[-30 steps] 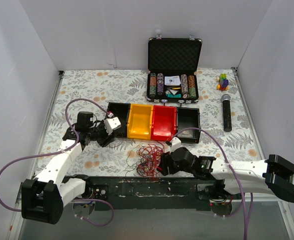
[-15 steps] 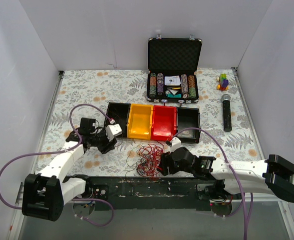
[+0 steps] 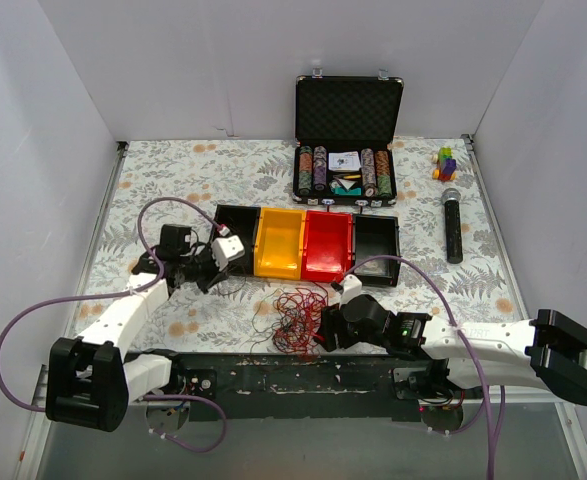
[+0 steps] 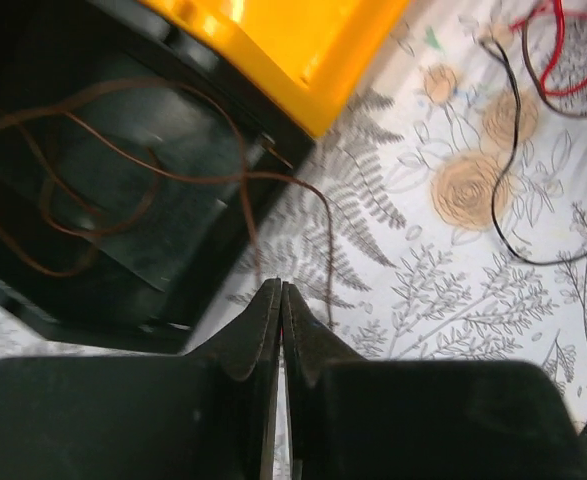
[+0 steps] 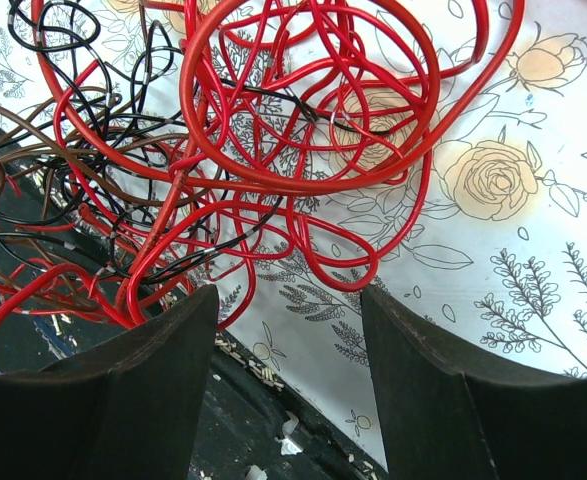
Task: Untangle the cables
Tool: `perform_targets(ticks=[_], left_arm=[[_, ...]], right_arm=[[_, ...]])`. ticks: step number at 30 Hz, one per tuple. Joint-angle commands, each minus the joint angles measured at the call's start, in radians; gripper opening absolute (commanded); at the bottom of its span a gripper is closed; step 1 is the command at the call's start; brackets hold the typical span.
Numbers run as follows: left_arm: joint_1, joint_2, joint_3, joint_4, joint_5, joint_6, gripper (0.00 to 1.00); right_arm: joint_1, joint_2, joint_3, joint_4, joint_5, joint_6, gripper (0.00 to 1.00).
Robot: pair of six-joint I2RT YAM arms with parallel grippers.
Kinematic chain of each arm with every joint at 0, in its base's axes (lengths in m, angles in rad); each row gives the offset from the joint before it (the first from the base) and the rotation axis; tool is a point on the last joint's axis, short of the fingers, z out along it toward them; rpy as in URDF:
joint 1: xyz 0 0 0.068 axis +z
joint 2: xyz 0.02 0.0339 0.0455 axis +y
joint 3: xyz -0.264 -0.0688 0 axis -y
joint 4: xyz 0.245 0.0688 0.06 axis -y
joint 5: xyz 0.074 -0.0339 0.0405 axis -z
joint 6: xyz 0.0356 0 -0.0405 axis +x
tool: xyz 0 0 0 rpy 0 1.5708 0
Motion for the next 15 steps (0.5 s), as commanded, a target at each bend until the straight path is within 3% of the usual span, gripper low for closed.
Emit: perform_targets(ticks=[1,7,8,10,12,15], left_arm=[[-0.001,-0.036,0.150,0.046,0.024,-0.030,0.00],[-0.001,-0.004,0.268,-0.047,0.057,-0.030,0.00],[-0.001,0.007,0.264,-0.095,0.054,-0.009,0.06],[-0.001,0.016,0.224,-0.147,0.026,0.011,0.39],[-0.001,0.013,0.172,-0.167,-0.005,0.008,0.50],[-0.001,-0.023,0.104,-0.152,-0.029,-0.024,0.55]], right_arm=[[0.005,0.008,-0.029,-0.122,0.002,0.000,0.68],[0.005,0.002,-0.032,-0.120,0.000,0.003,0.68],[0.005,0.000,-0.035,-0.120,0.000,0.005,0.68],[0.005,-0.010,-0.040,-0.120,0.002,0.003,0.68],[0.005,-0.019,-0.044,-0.124,0.003,0.006,0.68],[0.005,-0.024,-0.046,-0.125,0.005,0.005,0.68]])
